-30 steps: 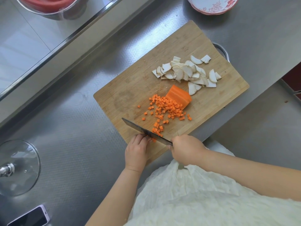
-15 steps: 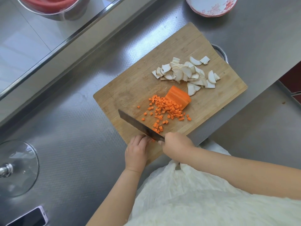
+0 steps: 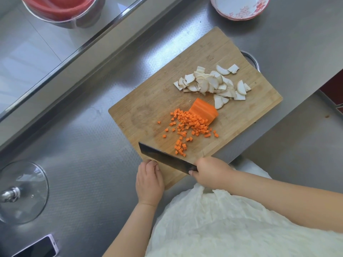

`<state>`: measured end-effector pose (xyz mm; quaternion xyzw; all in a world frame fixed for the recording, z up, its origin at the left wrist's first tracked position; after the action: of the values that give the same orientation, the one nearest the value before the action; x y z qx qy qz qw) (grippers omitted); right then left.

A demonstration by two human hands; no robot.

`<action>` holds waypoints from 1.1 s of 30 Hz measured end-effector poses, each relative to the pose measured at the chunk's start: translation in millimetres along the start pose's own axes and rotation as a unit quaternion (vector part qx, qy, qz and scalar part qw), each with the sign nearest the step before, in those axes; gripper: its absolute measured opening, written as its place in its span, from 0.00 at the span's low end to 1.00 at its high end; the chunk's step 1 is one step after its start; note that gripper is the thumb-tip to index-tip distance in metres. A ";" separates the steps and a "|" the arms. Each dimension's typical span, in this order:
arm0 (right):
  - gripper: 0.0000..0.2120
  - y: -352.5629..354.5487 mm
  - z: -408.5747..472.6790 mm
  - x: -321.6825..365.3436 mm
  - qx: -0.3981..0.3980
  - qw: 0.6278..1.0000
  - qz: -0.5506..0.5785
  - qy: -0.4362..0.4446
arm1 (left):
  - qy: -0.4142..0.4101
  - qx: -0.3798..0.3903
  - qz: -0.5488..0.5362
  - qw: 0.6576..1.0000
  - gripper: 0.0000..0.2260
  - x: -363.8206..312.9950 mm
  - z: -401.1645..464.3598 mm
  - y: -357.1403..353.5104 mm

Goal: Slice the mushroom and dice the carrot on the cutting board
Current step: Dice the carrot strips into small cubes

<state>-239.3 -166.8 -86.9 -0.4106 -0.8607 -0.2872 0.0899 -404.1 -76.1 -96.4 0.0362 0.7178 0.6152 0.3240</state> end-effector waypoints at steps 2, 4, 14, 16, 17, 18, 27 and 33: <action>0.13 2.0 1.7 -0.7 0.005 1.000 -0.014 -0.001 | 0.027 -0.002 -0.010 1.000 0.10 4.6 2.3 3.0; 0.14 10.2 4.7 -4.0 -0.007 1.000 -0.004 -0.006 | 0.038 -0.005 -0.020 0.999 0.10 6.4 5.9 4.8; 0.13 75.3 18.1 -46.1 -0.107 0.984 0.132 -0.059 | 0.072 -0.038 -0.075 0.994 0.11 -21.6 55.3 21.5; 0.12 82.3 13.6 -48.5 -0.116 0.987 0.108 -0.038 | 0.113 -0.077 -0.112 0.984 0.09 -25.7 71.2 32.6; 0.12 86.1 9.7 -49.3 -0.128 0.988 0.086 -0.024 | 0.133 -0.105 -0.128 0.977 0.08 -27.8 79.6 40.7; 0.13 90.0 5.2 -49.8 -0.143 0.988 0.060 -0.007 | 0.153 -0.137 -0.143 0.968 0.08 -30.2 88.0 50.5; 0.20 116.2 -21.5 -60.4 -0.235 0.953 -0.139 0.132 | 0.153 0.078 -0.222 0.960 0.07 -103.7 173.0 86.4; 0.18 125.4 -24.0 -66.0 -0.247 0.934 -0.184 0.183 | -0.020 0.520 0.047 0.853 0.05 -181.6 117.8 21.8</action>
<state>-103.4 -161.3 -40.3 -0.1944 -0.7919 -0.5722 0.0872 -208.5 -51.3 -4.1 0.2453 0.9238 0.1661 0.2426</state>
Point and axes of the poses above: each hand's wrist, its own z-axis towards the middle knuckle, its own y-axis out of the back of the hand, x = y × z, the point moved 8 cm from there along z, towards the middle knuckle, and after that the axes turned 5 degrees about z, right-handed, at the moved point
